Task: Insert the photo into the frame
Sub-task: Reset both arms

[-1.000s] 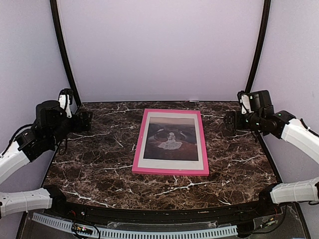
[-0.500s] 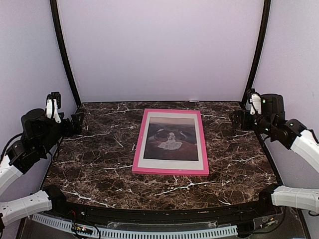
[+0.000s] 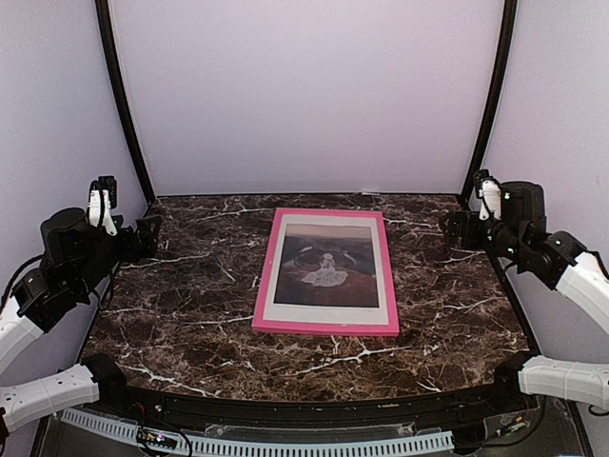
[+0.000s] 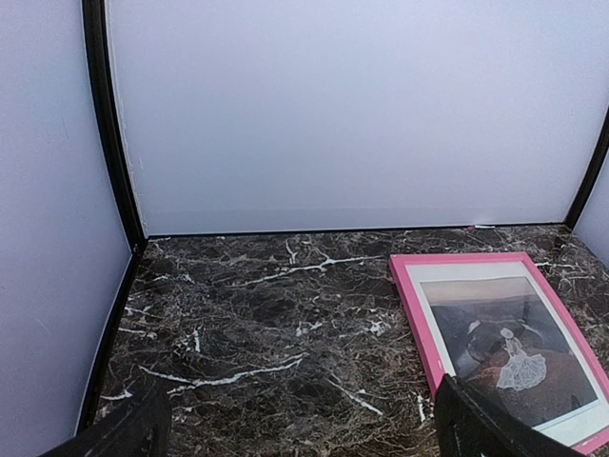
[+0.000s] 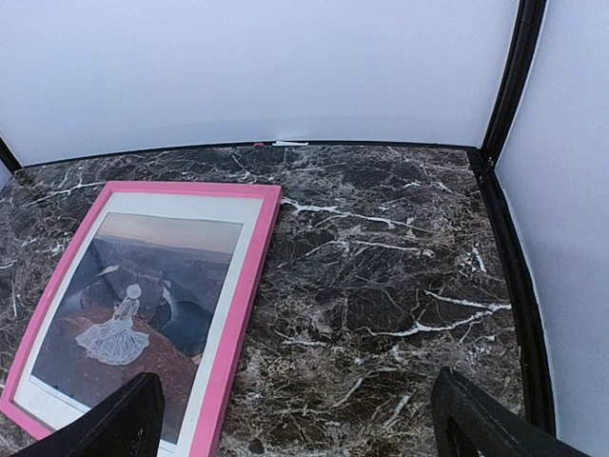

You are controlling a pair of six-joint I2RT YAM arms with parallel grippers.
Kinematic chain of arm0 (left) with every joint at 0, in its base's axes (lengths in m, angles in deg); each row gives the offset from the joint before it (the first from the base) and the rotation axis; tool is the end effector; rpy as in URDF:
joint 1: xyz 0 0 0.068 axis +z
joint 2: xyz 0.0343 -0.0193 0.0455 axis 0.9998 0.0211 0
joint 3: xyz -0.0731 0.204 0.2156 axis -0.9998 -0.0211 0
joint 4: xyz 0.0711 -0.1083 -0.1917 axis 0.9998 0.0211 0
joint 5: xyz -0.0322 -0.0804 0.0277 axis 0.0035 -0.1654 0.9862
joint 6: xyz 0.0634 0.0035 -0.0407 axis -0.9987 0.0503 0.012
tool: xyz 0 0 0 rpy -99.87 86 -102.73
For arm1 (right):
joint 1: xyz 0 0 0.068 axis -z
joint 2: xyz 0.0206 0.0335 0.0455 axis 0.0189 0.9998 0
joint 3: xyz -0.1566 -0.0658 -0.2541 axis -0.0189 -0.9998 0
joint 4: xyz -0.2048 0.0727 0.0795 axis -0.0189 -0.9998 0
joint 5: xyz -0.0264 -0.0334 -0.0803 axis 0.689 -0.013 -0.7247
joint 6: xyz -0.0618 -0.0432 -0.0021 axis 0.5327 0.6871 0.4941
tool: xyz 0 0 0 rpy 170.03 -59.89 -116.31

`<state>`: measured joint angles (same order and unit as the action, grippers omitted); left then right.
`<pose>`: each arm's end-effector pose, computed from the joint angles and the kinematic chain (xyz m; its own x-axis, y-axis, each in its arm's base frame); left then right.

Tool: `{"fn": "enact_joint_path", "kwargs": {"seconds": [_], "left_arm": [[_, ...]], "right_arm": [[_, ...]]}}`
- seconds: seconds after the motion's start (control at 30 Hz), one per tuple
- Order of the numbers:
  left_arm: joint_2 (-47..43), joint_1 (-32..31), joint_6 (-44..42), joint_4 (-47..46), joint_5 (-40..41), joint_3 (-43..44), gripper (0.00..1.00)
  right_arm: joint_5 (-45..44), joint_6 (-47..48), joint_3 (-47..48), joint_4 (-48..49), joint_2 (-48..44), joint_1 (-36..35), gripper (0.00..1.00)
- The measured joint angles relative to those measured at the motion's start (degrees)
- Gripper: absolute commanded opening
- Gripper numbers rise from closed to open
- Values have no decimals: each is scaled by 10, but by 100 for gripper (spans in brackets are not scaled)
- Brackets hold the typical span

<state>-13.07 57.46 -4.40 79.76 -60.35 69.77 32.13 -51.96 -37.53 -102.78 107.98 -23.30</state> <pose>0.1045 -0.0315 0.3473 -0.1110 -0.0985 -0.9889 0.0876 0.9902 -0.1084 0.1576 0.0501 0.3338 -0.4205 0.0604 -0.9053 -0.1044 0.9879 0.1144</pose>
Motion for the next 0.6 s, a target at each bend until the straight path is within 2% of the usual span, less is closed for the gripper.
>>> {"fn": "enact_joint_path", "kwargs": {"seconds": [0.6], "left_arm": [[5,0,0,0,-5,-2,99]], "right_arm": [[0,1,0,0,-1,0,99]]}}
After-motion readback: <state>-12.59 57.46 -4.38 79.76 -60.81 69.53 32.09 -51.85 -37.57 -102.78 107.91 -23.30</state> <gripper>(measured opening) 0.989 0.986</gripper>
